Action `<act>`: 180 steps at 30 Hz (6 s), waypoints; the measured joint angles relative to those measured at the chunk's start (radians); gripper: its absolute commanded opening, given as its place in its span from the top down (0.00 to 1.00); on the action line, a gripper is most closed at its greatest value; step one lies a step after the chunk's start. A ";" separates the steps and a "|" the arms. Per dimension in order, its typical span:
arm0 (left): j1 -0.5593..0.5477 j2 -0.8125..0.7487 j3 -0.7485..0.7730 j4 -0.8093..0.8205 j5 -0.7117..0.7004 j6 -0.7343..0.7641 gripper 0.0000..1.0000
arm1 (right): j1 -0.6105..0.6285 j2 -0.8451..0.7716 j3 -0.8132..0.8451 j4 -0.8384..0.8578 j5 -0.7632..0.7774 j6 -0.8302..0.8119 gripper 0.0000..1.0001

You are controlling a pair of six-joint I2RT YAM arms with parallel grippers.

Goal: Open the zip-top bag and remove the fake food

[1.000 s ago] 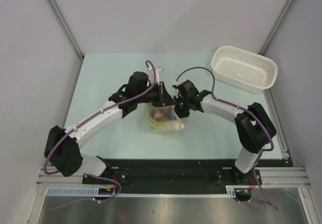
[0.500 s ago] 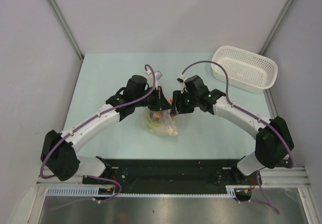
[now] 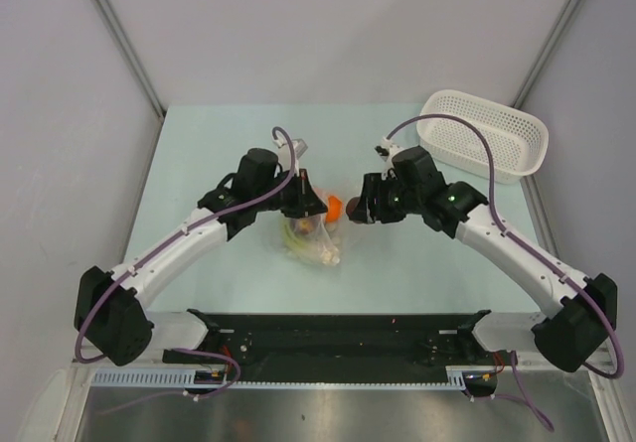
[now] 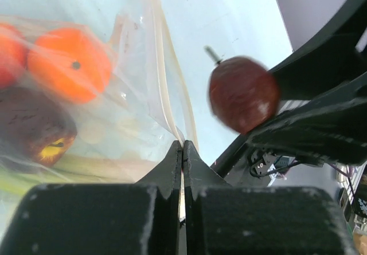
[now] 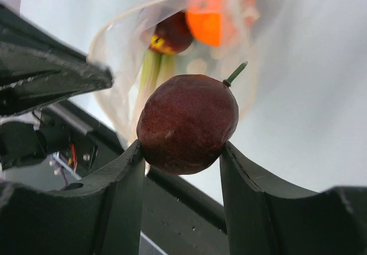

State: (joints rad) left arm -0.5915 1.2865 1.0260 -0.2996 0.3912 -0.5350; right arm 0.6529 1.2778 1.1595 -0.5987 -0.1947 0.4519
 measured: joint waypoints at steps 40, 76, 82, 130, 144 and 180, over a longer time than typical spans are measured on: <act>0.172 0.065 0.054 -0.151 0.153 0.380 1.00 | -0.718 0.941 0.631 0.422 0.243 0.038 0.78; 0.175 -0.221 -0.143 -0.071 0.084 0.121 1.00 | -0.603 1.035 0.872 0.018 0.336 0.113 0.00; 0.135 -0.159 -0.124 -0.083 0.078 0.135 1.00 | -0.452 0.718 0.659 -0.063 0.420 0.073 0.00; -0.003 0.008 -0.082 0.216 0.193 -0.103 1.00 | 0.021 0.251 -0.213 0.589 -0.118 0.323 0.52; -0.087 0.038 -0.081 0.227 0.188 -0.144 1.00 | -0.024 0.285 -0.295 0.681 0.046 0.372 0.22; -0.114 0.180 -0.006 0.203 0.218 -0.118 1.00 | 0.025 0.517 -0.312 1.025 -0.322 0.595 0.19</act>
State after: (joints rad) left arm -0.7055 1.4662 1.0195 -0.0963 0.6094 -0.6529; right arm 0.6781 1.7947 0.8474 0.4259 -0.5171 1.0473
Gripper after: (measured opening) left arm 0.004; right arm 0.808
